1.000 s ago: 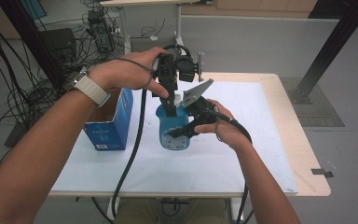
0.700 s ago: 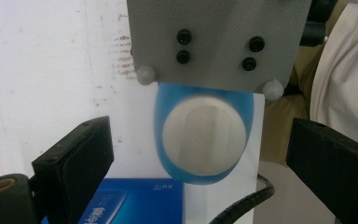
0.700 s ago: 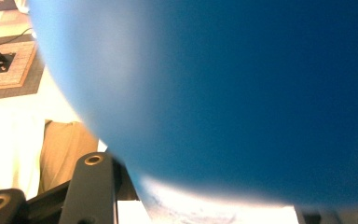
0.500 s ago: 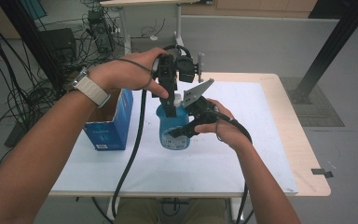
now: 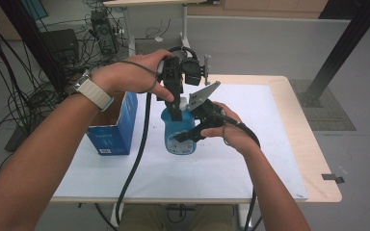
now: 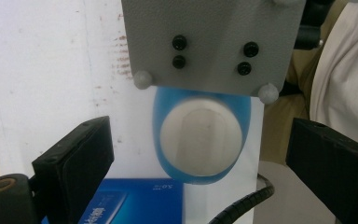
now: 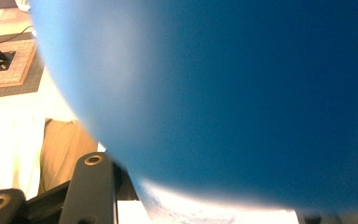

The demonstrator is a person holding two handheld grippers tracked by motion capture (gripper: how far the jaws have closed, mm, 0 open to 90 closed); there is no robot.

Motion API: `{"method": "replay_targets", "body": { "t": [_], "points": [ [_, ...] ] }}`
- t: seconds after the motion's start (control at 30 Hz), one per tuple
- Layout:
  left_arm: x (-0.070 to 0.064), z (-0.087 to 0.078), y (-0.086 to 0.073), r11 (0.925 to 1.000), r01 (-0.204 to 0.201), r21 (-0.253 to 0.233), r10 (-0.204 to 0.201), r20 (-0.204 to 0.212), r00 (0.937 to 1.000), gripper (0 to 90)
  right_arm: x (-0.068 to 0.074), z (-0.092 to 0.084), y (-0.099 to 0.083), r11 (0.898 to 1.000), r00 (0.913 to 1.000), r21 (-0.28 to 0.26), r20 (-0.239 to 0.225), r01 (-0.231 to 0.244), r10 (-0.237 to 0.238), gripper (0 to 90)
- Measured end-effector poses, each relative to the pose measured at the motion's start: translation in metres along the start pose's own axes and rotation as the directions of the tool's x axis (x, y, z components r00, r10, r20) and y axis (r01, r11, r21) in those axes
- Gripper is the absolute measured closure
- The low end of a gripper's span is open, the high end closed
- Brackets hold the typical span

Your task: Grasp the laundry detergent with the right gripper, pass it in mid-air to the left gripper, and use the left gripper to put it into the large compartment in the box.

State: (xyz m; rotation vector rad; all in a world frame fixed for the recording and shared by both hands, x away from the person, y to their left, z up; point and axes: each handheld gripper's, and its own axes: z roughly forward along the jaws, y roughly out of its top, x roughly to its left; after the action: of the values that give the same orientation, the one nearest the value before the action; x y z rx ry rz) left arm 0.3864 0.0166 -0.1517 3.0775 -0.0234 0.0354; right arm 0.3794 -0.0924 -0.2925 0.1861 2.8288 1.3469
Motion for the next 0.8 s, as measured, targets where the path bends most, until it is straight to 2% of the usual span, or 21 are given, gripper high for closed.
{"method": "replay_targets", "body": {
  "t": [0.8],
  "points": [
    [0.0003, 0.0009, -0.0008, 1.0, -0.002, -0.001, 0.002, 0.003, 1.0, 8.1, -0.0013, -0.0004, 0.0002, 1.0, 1.0, 0.007, 0.005, -0.002, 0.002, 43.9]
  ]
}}
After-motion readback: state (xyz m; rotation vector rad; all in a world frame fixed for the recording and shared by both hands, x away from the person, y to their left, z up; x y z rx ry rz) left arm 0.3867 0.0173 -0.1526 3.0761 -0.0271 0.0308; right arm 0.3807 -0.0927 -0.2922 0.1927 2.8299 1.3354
